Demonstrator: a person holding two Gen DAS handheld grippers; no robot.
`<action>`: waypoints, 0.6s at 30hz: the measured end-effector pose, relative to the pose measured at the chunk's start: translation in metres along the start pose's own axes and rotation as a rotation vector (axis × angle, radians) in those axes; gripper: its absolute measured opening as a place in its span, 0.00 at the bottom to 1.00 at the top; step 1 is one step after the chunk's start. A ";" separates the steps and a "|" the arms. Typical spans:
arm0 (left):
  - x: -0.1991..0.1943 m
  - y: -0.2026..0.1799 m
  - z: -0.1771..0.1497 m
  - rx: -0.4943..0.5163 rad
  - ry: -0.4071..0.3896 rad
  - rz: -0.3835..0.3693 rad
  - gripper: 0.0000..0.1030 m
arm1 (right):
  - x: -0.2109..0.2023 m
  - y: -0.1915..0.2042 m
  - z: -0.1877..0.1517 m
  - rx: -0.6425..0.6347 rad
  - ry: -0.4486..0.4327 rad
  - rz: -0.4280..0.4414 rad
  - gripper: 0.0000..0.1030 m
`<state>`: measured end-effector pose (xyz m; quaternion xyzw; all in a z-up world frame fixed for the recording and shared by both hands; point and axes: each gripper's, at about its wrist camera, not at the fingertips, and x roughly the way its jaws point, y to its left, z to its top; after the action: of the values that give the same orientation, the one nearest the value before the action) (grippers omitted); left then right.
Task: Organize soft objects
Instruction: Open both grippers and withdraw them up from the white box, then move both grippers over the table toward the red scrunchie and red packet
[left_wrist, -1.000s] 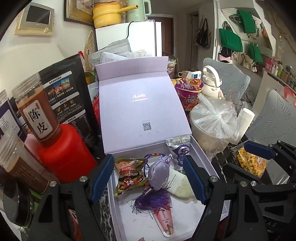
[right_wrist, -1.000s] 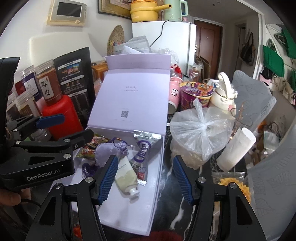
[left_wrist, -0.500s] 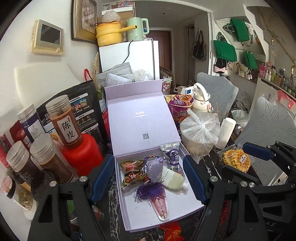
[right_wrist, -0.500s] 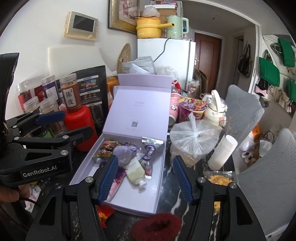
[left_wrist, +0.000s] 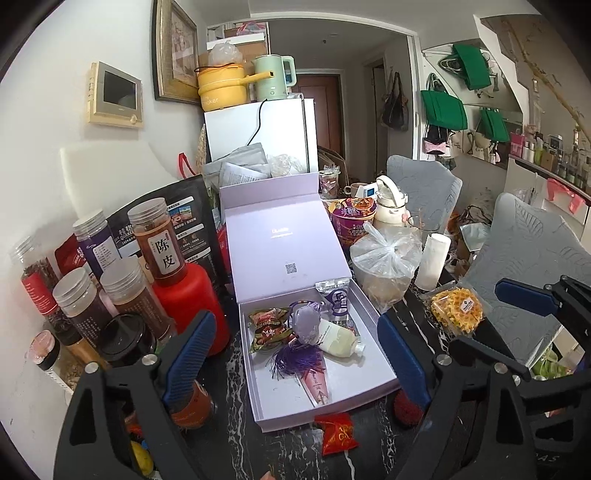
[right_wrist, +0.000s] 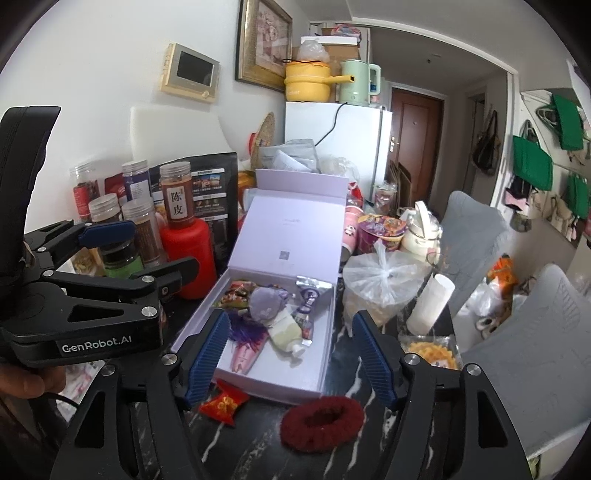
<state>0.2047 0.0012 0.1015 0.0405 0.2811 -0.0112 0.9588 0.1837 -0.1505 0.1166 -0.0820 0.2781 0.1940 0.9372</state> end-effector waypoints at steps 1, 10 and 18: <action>-0.004 0.000 -0.002 -0.001 -0.003 -0.002 0.88 | -0.003 0.000 -0.003 0.001 -0.001 -0.003 0.69; -0.028 -0.005 -0.024 0.010 -0.030 -0.018 0.88 | -0.025 0.005 -0.029 0.022 -0.005 -0.023 0.75; -0.039 -0.011 -0.046 0.010 -0.023 -0.054 0.88 | -0.040 0.010 -0.050 0.037 -0.010 -0.025 0.77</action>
<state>0.1468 -0.0055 0.0833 0.0375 0.2709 -0.0388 0.9611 0.1243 -0.1671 0.0971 -0.0673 0.2758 0.1773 0.9423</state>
